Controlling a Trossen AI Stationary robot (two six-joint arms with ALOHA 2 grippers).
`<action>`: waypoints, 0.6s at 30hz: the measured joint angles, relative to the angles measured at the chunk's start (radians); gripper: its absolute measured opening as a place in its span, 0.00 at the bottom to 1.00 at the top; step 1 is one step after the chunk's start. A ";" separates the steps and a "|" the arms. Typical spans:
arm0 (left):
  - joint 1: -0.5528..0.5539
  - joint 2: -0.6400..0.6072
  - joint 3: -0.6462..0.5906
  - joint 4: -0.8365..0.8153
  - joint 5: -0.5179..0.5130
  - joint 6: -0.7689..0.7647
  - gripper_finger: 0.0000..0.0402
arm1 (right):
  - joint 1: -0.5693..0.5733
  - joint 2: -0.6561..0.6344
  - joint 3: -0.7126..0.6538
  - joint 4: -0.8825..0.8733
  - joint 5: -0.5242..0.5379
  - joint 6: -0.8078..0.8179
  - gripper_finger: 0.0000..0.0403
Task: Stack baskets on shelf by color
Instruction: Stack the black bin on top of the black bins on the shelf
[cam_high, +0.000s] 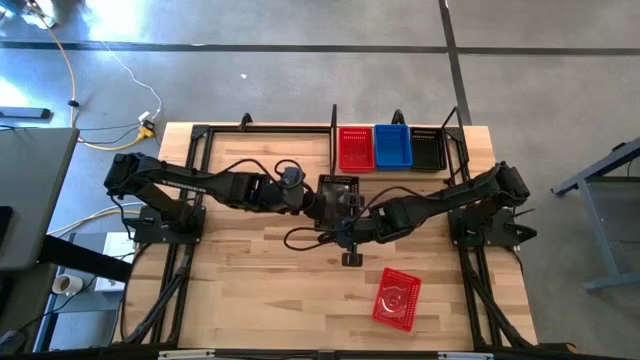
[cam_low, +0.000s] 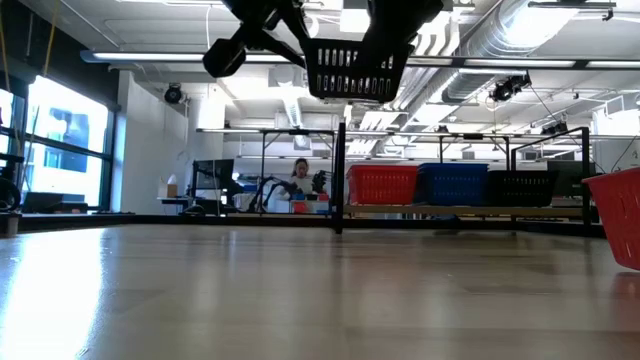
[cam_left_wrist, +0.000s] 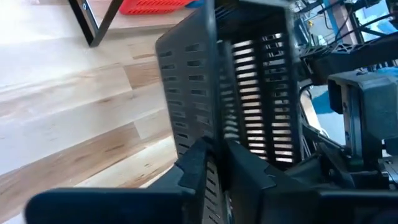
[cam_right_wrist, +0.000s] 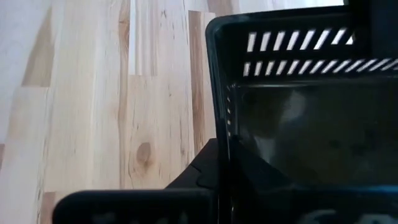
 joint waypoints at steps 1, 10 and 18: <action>0.002 0.000 0.000 0.001 0.007 -0.001 0.12 | 0.000 0.000 0.000 -0.003 -0.001 0.007 0.01; 0.049 -0.003 0.002 0.010 0.132 0.002 0.31 | 0.000 0.001 -0.002 -0.067 -0.010 0.075 0.00; 0.102 -0.004 0.002 0.010 0.151 0.089 0.38 | 0.013 -0.041 -0.002 -0.149 0.005 0.100 0.00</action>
